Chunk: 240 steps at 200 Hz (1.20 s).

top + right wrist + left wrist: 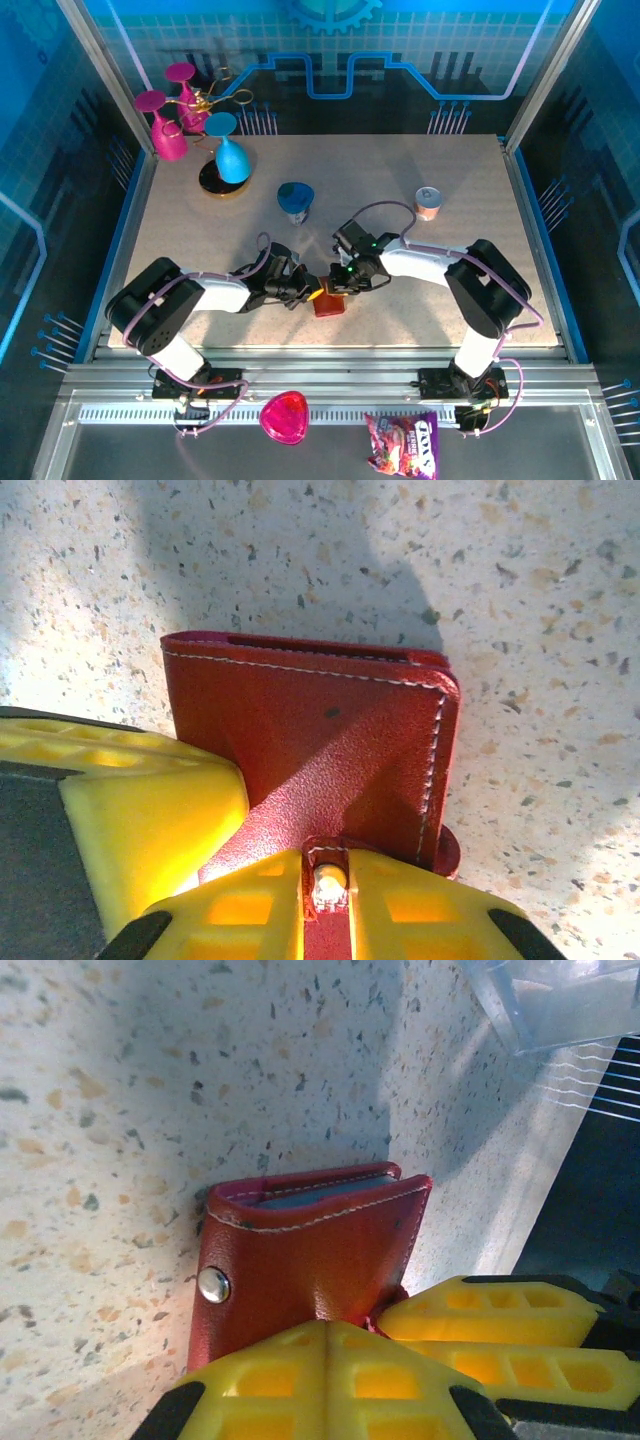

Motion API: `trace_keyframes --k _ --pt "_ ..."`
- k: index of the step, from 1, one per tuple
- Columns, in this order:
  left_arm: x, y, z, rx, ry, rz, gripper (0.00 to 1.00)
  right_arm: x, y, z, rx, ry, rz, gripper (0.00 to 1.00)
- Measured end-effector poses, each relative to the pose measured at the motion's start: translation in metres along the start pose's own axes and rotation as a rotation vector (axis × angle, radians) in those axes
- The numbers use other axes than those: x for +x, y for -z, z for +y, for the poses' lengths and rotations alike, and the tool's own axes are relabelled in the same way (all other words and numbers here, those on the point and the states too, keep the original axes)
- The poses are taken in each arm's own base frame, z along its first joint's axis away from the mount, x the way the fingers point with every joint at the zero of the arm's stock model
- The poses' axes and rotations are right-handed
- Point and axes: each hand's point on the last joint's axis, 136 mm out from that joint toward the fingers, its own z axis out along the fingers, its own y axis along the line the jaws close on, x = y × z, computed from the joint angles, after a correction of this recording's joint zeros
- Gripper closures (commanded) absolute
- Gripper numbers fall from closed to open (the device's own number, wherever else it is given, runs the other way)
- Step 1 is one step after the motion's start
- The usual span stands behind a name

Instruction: Take the credit cards out of the card holder

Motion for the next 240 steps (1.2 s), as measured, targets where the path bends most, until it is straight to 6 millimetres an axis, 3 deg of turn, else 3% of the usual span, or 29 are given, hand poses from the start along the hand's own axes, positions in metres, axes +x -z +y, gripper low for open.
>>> trace_keyframes --k 131,192,240 --pt "0.000 -0.005 -0.002 0.022 0.000 0.015 0.98 -0.002 0.006 -0.012 -0.247 -0.176 -0.007 0.85" --pt "0.000 -0.006 -0.002 0.025 -0.001 0.016 0.96 0.001 0.015 -0.027 -0.183 -0.193 -0.026 0.68" --pt "0.000 -0.005 -0.002 0.025 -0.001 0.016 0.96 0.003 0.018 -0.042 -0.083 -0.186 -0.030 0.66"
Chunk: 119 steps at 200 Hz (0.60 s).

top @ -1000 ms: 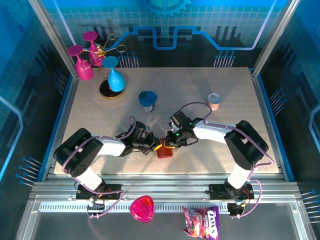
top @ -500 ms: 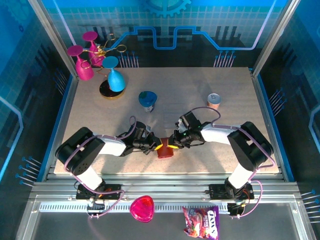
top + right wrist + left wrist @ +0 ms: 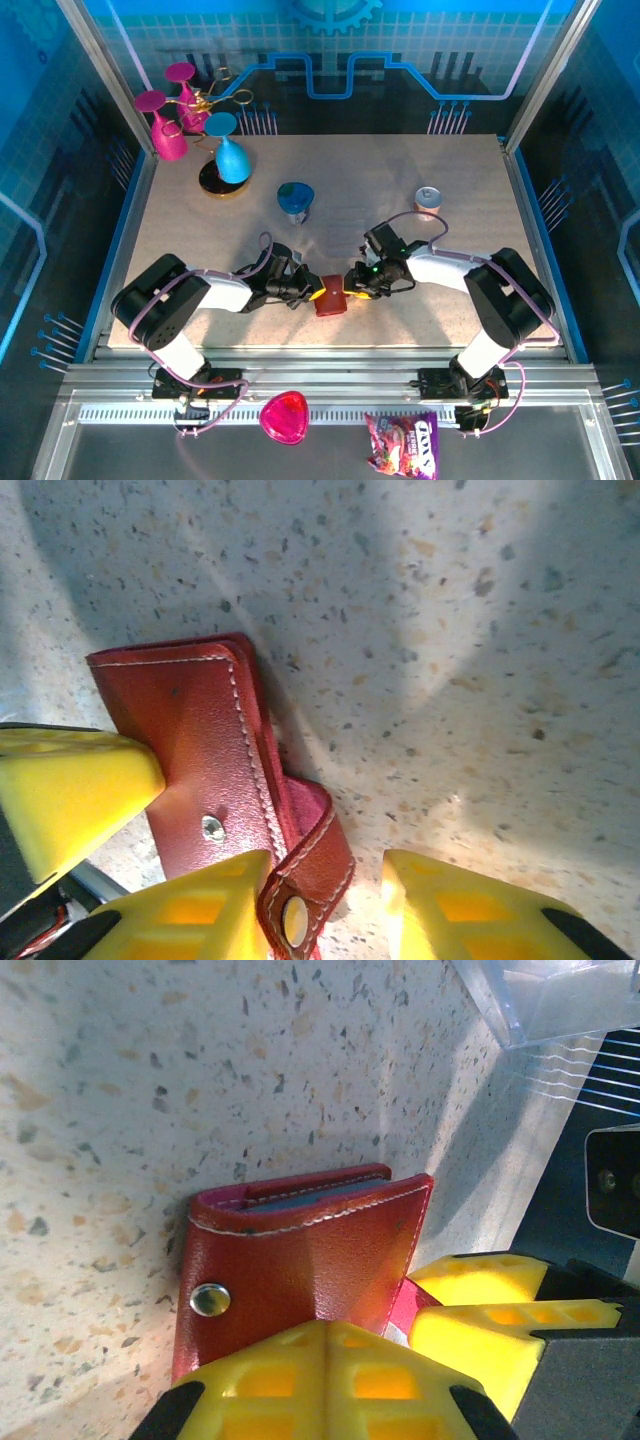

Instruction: Take the credit cards out of the card holder

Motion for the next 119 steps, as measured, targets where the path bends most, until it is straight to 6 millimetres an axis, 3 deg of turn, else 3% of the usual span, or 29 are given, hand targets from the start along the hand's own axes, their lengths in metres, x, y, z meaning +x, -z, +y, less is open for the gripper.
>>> trace_keyframes --k 82,119 --pt "-0.0006 0.0002 -0.0004 0.002 0.000 -0.002 0.95 -0.0058 0.0043 -0.0056 0.060 0.051 -0.023 0.71" --pt "-0.0015 0.0010 -0.0007 0.006 0.004 0.002 0.91 -0.0069 0.0022 -0.0030 0.051 0.062 -0.026 0.81"
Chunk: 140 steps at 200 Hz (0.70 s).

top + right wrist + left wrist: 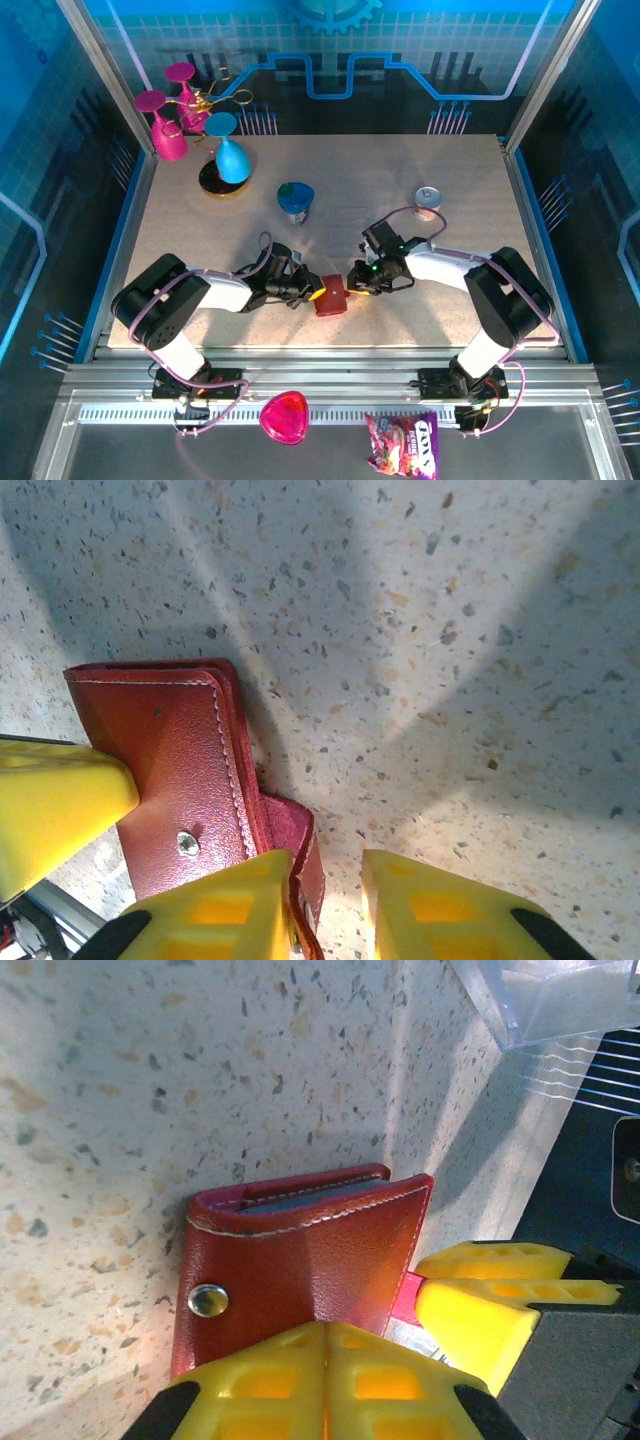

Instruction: Take the credit cards out of the card holder

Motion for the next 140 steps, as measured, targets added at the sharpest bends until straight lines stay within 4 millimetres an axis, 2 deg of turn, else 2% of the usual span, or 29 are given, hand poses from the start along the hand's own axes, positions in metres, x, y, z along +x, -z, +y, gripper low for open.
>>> trace_keyframes --k 57,111,140 --pt "-0.003 0.014 -0.007 -0.003 -0.015 -0.013 0.77 0.001 0.006 0.004 -0.003 0.015 -0.012 0.89" --pt "-0.024 0.048 -0.058 0.042 -0.145 -0.101 0.70 -0.001 0.039 0.021 -0.030 0.050 -0.073 0.90" --pt "-0.035 0.066 -0.068 0.035 -0.183 -0.145 0.69 -0.006 0.057 0.037 -0.050 0.078 -0.116 0.90"
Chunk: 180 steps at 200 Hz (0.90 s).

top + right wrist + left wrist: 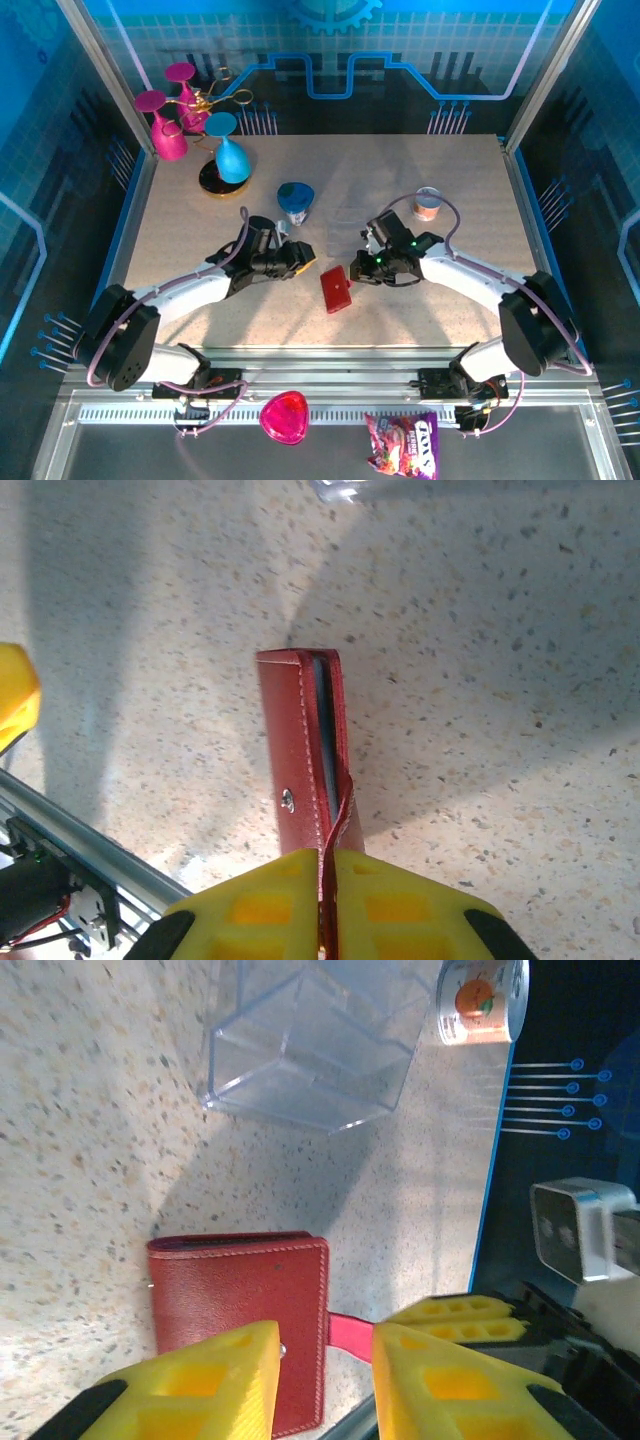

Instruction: Take the credit cards out of the card holder

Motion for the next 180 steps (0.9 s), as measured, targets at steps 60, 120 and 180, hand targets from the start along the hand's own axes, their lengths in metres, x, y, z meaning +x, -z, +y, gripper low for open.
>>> trace_keyframes --k 60,120,180 --pt "-0.003 0.014 0.012 -0.060 -0.023 -0.012 0.68 0.000 0.015 0.034 -0.011 0.057 -0.021 0.90" --pt "-0.002 0.014 0.015 -0.070 -0.022 -0.008 0.68 0.003 0.017 0.060 -0.031 0.094 -0.020 0.90" --pt "0.002 0.007 0.023 -0.087 -0.007 0.022 0.68 0.009 0.007 0.067 -0.061 0.131 0.032 0.91"
